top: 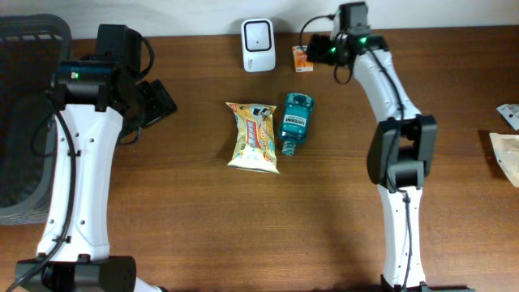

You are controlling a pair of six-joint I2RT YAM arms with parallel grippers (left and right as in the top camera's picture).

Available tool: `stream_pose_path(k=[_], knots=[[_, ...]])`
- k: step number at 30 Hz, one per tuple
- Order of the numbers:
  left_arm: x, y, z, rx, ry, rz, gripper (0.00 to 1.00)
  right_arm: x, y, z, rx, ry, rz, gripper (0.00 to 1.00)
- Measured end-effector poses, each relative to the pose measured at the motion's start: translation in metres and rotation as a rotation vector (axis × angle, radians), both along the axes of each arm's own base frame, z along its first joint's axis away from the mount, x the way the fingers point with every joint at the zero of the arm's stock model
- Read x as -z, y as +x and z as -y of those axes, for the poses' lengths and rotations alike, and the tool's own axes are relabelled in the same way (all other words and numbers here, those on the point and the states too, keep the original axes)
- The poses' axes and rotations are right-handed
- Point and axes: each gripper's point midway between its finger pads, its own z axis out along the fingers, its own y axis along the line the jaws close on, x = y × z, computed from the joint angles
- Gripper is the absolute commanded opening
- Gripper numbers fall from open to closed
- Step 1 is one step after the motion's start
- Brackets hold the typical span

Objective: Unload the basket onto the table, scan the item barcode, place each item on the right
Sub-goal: 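Hold the Kleenex pack in front of the scanner with the right gripper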

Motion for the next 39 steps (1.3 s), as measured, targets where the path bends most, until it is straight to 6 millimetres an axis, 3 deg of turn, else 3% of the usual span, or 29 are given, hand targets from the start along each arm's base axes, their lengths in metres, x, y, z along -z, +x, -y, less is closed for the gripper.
stream_pose_path(k=[4, 8, 13, 18, 23, 31, 39], knots=[[0.0, 0.0, 0.0, 0.0, 0.0, 0.0, 0.99, 0.016, 0.001, -0.019, -0.038, 0.017, -0.001, 0.79], [0.0, 0.0, 0.0, 0.0, 0.0, 0.0, 0.99, 0.01, 0.009, -0.029, -0.054, 0.028, 0.047, 0.75], [0.0, 0.0, 0.0, 0.0, 0.0, 0.0, 0.99, 0.006, 0.019, -0.027, -0.037, 0.012, 0.097, 0.74], [0.0, 0.0, 0.0, 0.0, 0.0, 0.0, 0.99, 0.021, 0.023, -0.024, -0.023, -0.003, 0.097, 0.7], [0.0, 0.0, 0.0, 0.0, 0.0, 0.0, 0.99, 0.044, 0.026, -0.024, -0.02, -0.006, 0.091, 0.47], [0.0, 0.0, 0.0, 0.0, 0.0, 0.0, 0.99, 0.042, 0.027, -0.022, 0.051, 0.027, 0.073, 0.06], [0.0, 0.0, 0.0, 0.0, 0.0, 0.0, 0.99, 0.035, 0.013, -0.018, 0.067, 0.016, 0.009, 0.04]])
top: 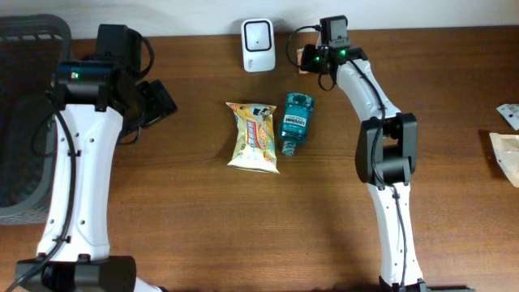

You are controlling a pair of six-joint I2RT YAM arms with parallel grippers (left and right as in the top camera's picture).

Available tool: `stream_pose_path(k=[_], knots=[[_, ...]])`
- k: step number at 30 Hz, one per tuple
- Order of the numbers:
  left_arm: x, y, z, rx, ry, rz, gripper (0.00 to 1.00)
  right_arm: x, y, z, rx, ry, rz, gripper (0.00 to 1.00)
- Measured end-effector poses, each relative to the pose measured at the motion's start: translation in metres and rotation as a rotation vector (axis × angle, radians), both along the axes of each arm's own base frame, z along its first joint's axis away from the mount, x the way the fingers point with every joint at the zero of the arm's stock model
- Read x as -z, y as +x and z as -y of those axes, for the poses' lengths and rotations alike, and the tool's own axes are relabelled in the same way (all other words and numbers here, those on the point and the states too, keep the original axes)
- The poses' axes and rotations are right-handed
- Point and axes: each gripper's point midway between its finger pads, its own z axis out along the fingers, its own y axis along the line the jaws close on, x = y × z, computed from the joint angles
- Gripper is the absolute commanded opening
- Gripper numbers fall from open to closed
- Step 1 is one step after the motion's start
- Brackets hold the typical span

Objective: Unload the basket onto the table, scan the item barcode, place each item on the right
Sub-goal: 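Hold the Kleenex pack in front of the scanner with the right gripper, then carry the Kleenex pack right and drop it at the table's right edge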

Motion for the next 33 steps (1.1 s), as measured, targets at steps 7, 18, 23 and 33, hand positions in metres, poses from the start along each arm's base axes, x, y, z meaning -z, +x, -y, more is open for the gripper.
stream_pose_path(k=[7, 18, 23, 33], knots=[[0.0, 0.0, 0.0, 0.0, 0.0, 0.0, 0.99, -0.068, 0.008, -0.02, -0.056, 0.089, 0.119, 0.04], [0.0, 0.0, 0.0, 0.0, 0.0, 0.0, 0.99, -0.139, 0.004, -0.114, -0.258, -0.417, 0.461, 0.04], [0.0, 0.0, 0.0, 0.0, 0.0, 0.0, 0.99, -0.149, 0.008, -0.129, -0.309, -0.545, 0.551, 0.04], [0.0, 0.0, 0.0, 0.0, 0.0, 0.0, 0.99, -0.119, 0.018, -0.099, -0.231, -0.635, 0.491, 0.04]])
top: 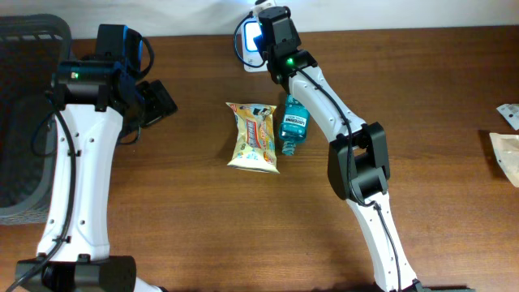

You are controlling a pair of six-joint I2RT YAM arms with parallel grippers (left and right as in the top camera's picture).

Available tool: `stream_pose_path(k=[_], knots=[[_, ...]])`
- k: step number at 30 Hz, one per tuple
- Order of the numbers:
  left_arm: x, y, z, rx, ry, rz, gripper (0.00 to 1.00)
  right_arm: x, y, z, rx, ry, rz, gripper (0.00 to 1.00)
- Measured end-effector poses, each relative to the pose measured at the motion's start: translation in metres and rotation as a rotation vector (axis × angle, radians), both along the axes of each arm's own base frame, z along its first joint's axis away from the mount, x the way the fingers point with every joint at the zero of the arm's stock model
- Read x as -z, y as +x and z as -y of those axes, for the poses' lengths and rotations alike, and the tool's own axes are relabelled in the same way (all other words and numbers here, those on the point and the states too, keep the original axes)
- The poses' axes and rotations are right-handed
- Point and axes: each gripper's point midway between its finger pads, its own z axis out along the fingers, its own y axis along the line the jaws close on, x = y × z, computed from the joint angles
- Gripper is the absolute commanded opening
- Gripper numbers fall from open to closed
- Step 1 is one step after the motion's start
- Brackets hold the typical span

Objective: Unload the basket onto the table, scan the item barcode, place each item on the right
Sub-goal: 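Carry the Kleenex pack right and drop it at the table's right edge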

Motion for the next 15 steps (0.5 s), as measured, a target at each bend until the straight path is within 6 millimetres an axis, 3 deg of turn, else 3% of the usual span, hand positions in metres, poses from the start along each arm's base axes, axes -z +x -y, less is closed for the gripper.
stream_pose_path(k=[5, 8, 11, 15], knots=[[0.0, 0.0, 0.0, 0.0, 0.0, 0.0, 0.99, 0.006, -0.004, 0.033, 0.171, 0.05, -0.033, 0.04], [0.0, 0.0, 0.0, 0.0, 0.0, 0.0, 0.99, 0.005, -0.013, 0.071, 0.288, 0.103, -0.098, 0.04], [0.0, 0.0, 0.0, 0.0, 0.0, 0.0, 0.99, -0.022, -0.023, 0.133, 0.435, 0.17, -0.121, 0.04], [0.0, 0.0, 0.0, 0.0, 0.0, 0.0, 0.99, -0.073, -0.055, 0.252, 0.689, 0.265, -0.114, 0.04]])
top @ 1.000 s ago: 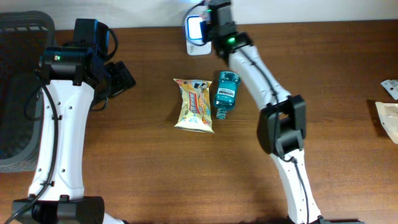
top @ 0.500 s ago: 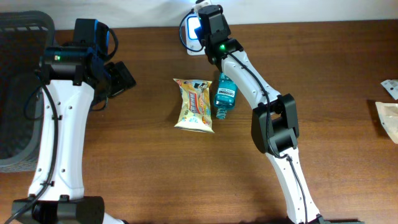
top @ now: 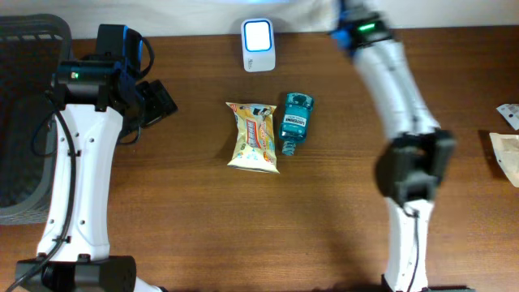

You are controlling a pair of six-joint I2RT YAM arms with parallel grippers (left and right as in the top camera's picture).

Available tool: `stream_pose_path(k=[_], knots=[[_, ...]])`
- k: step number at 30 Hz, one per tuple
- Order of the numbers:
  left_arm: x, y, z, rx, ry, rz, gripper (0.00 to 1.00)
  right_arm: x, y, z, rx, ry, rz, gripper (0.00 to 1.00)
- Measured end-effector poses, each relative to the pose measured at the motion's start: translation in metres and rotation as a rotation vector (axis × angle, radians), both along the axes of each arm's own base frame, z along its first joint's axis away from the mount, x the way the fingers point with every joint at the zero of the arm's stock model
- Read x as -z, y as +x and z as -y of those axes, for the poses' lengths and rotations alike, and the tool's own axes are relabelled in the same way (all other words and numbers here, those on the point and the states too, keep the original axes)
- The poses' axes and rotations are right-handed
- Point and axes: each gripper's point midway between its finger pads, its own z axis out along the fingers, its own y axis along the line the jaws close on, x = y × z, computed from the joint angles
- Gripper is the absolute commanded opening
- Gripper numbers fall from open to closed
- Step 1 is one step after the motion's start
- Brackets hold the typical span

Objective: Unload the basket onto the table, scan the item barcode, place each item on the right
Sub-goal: 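Carry the Kleenex pack right and drop it at the table's right edge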

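Note:
The white barcode scanner [top: 258, 36] stands at the table's back edge, and its window glows bright. My right arm [top: 389, 73] is motion-blurred. Its gripper [top: 347, 16] sits at the back edge, right of the scanner, too smeared to show the jaws or any load. No small box shows anywhere on the table. A yellow snack bag [top: 254, 136] and a teal mouthwash bottle [top: 294, 120] lie side by side in the middle. My left gripper [top: 160, 103] hovers far left of them, its jaws unreadable.
A dark mesh basket [top: 20, 122] fills the left edge. Pale packets [top: 507, 150] lie at the right edge. Brown tabletop [top: 243, 227] stretches in front of the bag and bottle.
My right gripper was over the scanner and is now further right at the back edge. The scanner window is uncovered and lit. The left arm has not moved.
A small orange box lay right of the scanner with my right gripper beside it. Then the gripper was down on that box. Then it was over the scanner. Now the arm is off to the right, and the box's spot is bare.

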Motion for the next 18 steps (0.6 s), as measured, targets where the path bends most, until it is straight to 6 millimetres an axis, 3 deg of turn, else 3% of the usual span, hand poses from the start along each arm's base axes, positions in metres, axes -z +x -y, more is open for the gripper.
stream_pose_path(k=[1, 2, 4, 7, 11, 12, 18], knots=[[0.0, 0.0, 0.0, 0.0, 0.0, 0.0, 0.99, -0.007, -0.011, 0.028, 0.061, 0.016, -0.008, 0.04], [0.0, 0.0, 0.0, 0.0, 0.0, 0.0, 0.99, -0.017, -0.037, 0.081, 0.184, 0.041, -0.03, 0.04], [0.0, 0.0, 0.0, 0.0, 0.0, 0.0, 0.99, -0.014, -0.068, 0.139, 0.322, 0.067, -0.072, 0.04], [0.0, 0.0, 0.0, 0.0, 0.0, 0.0, 0.99, 0.006, -0.117, 0.208, 0.511, 0.113, -0.157, 0.04], [0.0, 0.0, 0.0, 0.0, 0.0, 0.0, 0.99, 0.02, -0.174, 0.285, 0.715, 0.164, -0.188, 0.04], [0.0, 0.0, 0.0, 0.0, 0.0, 0.0, 0.99, 0.024, -0.196, 0.313, 0.785, 0.191, -0.185, 0.04], [0.0, 0.0, 0.0, 0.0, 0.0, 0.0, 0.99, 0.053, -0.242, 0.375, 0.906, 0.32, -0.151, 0.04]])
